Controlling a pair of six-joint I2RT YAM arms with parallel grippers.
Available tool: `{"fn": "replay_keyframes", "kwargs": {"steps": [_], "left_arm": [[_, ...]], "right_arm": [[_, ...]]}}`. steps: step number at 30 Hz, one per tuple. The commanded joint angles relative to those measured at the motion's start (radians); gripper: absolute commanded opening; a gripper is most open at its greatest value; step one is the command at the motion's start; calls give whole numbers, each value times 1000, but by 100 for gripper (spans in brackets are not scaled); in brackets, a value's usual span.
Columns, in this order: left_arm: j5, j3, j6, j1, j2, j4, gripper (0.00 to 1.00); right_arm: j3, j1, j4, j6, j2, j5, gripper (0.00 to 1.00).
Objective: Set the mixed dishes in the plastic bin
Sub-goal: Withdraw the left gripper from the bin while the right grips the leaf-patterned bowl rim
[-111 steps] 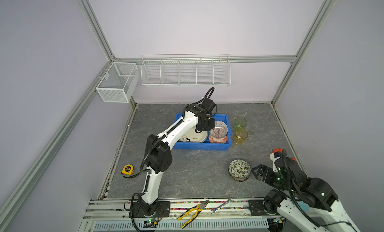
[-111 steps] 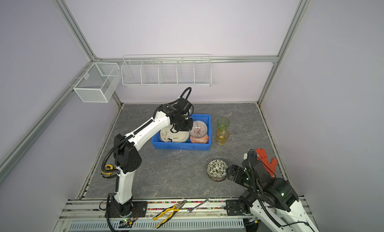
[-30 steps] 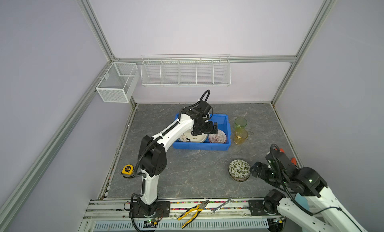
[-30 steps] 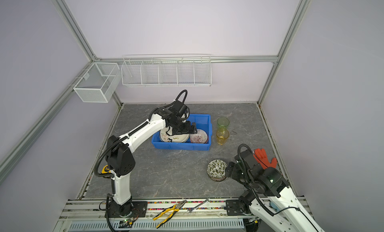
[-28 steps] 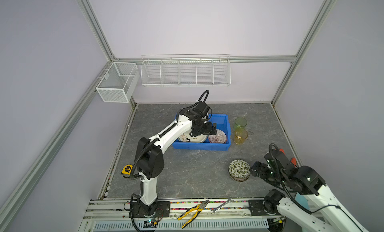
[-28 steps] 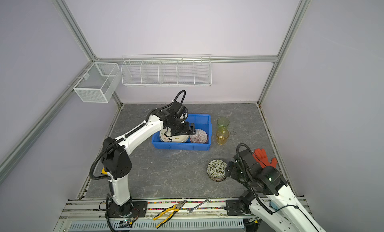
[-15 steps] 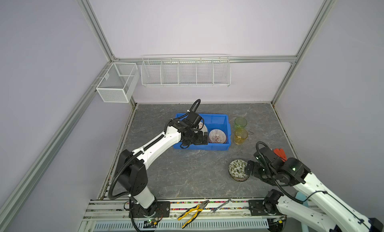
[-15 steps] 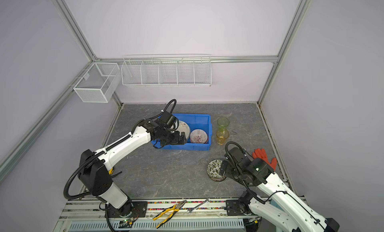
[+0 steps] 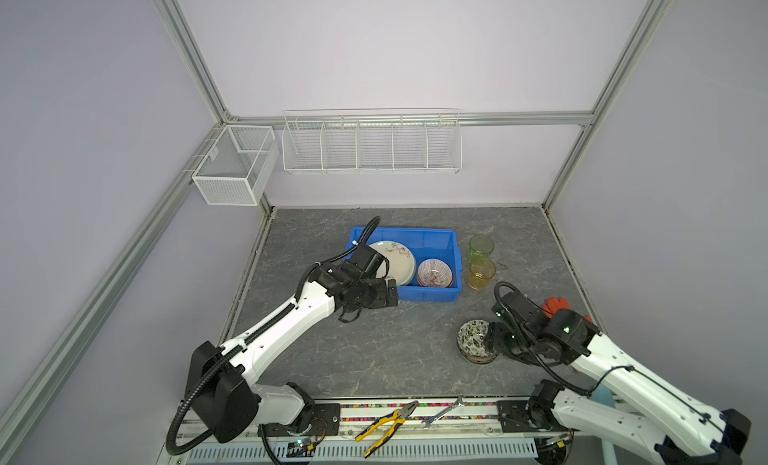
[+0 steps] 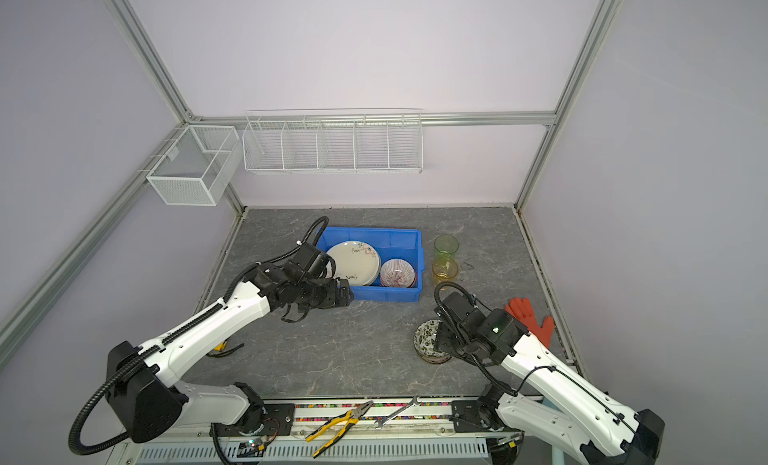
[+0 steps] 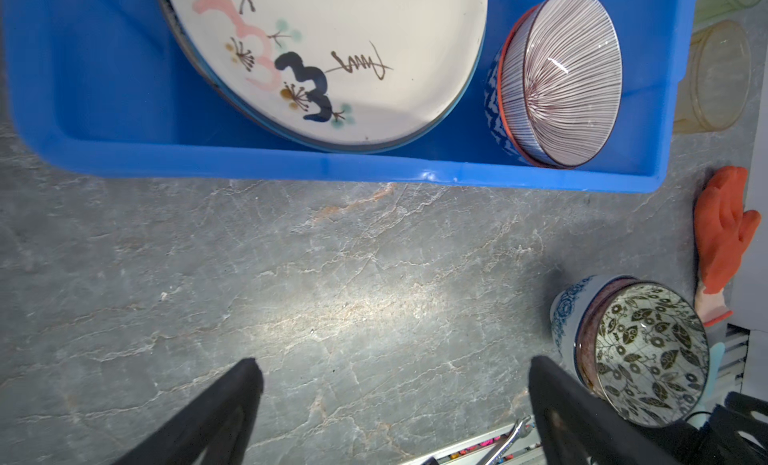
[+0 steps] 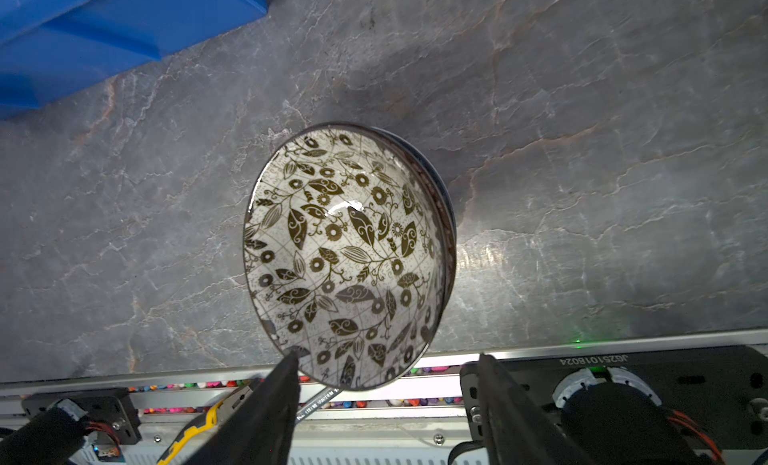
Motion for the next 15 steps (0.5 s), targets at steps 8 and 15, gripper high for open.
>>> {"fn": "replay_keyframes", "kwargs": {"steps": [8,15], "left_arm": [[-97,-112,-72,1,-151,-30,100],[-121,-144,-84,2,-204,-31,100]], "right_arm": [[-28,7,31,-6,36,-13,49],[-28,6,21,-11,69,1,47]]}}
